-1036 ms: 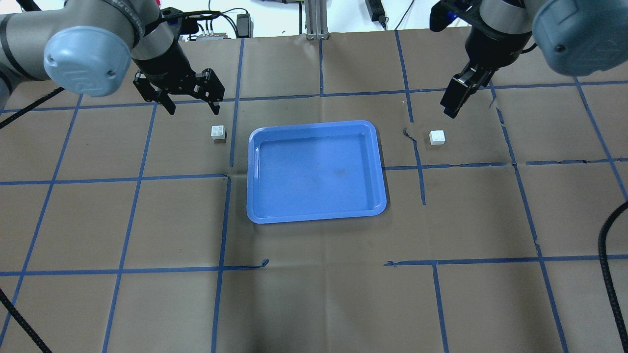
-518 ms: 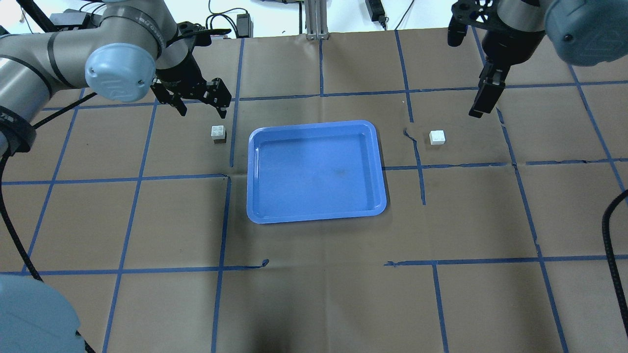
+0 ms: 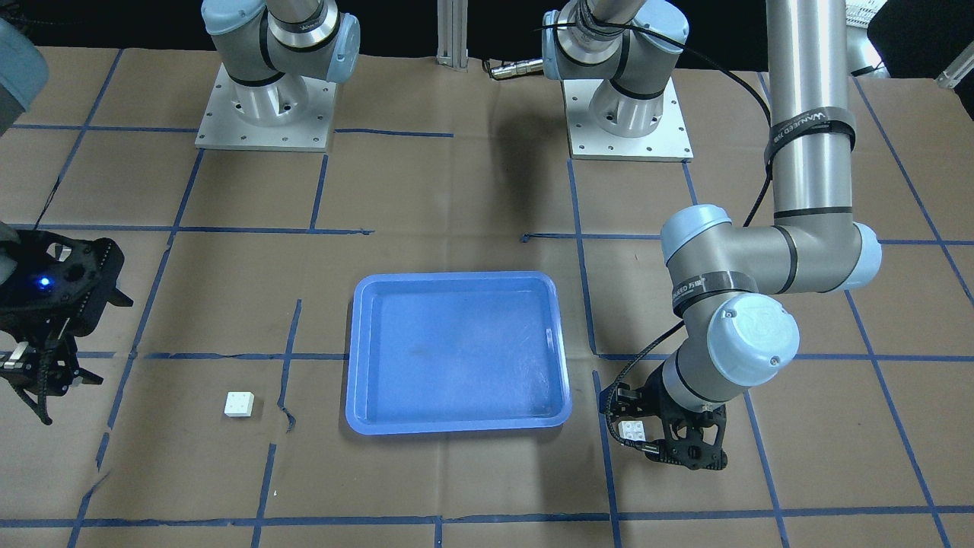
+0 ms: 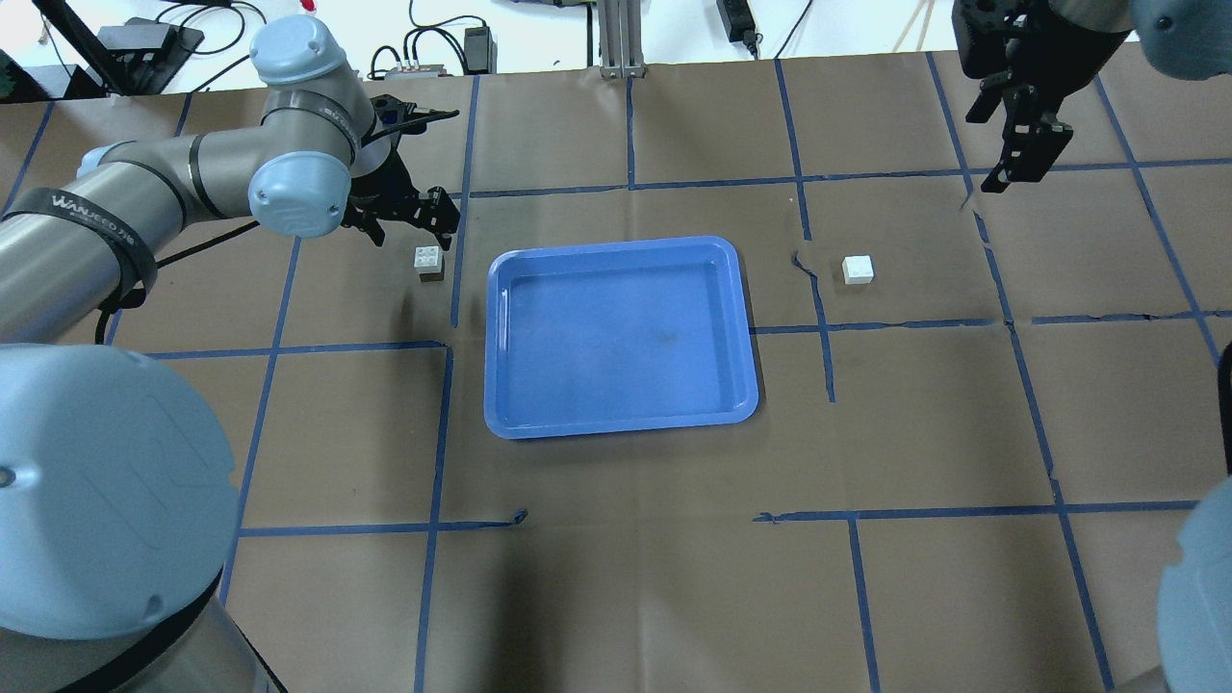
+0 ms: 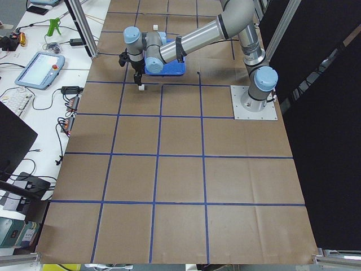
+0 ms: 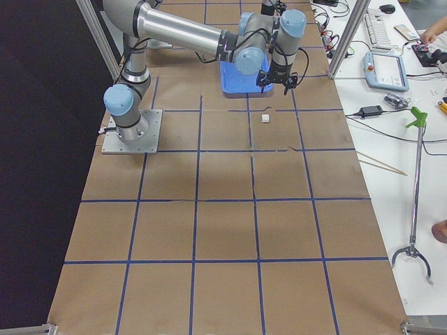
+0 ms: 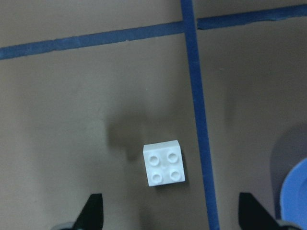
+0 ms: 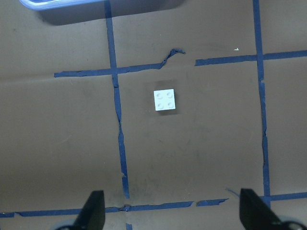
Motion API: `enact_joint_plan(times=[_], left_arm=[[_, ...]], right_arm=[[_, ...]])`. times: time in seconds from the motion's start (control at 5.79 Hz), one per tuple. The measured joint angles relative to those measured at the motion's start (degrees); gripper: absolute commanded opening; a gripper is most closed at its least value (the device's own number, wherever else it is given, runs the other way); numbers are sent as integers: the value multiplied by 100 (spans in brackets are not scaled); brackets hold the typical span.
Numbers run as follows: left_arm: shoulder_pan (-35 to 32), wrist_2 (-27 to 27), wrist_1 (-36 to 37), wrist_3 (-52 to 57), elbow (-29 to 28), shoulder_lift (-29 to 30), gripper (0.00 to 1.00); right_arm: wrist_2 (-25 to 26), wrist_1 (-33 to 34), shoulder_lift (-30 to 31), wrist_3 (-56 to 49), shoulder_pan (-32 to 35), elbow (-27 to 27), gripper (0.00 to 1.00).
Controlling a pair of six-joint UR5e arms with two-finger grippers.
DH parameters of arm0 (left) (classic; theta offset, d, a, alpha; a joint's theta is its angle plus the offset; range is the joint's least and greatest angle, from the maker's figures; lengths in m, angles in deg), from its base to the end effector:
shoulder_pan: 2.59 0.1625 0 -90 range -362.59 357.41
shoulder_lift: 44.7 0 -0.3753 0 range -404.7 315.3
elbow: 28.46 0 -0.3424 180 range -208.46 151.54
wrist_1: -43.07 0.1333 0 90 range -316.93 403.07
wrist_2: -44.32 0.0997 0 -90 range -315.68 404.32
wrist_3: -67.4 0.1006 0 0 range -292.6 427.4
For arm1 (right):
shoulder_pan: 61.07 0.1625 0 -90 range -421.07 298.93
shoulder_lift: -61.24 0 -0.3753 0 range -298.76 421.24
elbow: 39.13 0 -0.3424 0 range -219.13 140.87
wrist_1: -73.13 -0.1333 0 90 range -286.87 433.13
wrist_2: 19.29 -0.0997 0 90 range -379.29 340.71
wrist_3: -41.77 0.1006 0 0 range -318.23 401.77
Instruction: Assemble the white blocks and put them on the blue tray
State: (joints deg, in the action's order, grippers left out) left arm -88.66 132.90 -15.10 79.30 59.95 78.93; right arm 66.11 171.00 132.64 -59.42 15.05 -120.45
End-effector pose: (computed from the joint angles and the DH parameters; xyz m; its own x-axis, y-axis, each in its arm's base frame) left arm -0.0945 -0.6053 0.1924 -0.9900 0.1386 0.0250 0.1386 0.9903 -0.0015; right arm 0.0046 -0.5708 0.3554 -0.0475 -0.9987 -0.0195 -0.9951 0.0490 -0.0856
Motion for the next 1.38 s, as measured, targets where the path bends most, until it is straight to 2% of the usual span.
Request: enact_joint_plan(times=[0.17,0.35,0.52,0.69,1.04,1.38], left_arm=[[2,7,269,1,23,204,90],[2,3,496,-1,50,323,52],[2,-4,571,9,52,341,29],[2,-6,571,42,57,324,18],[2,-7,479,119,17,282,10],[-152,-20,8,456,-56,-68,10]], right_arm=[[-231,37,-186,-362,-45,9,100],[-544,179,-422,-636,-82,6,100],[-886,358,-678,-795,-131,-13,100],[-1227,496,-902,-897,-171,-78,100],[-1720,899,-1170,-1225,-282,-457,100],[-2077,1419,-1260,-1359,-390,-1009,100]])
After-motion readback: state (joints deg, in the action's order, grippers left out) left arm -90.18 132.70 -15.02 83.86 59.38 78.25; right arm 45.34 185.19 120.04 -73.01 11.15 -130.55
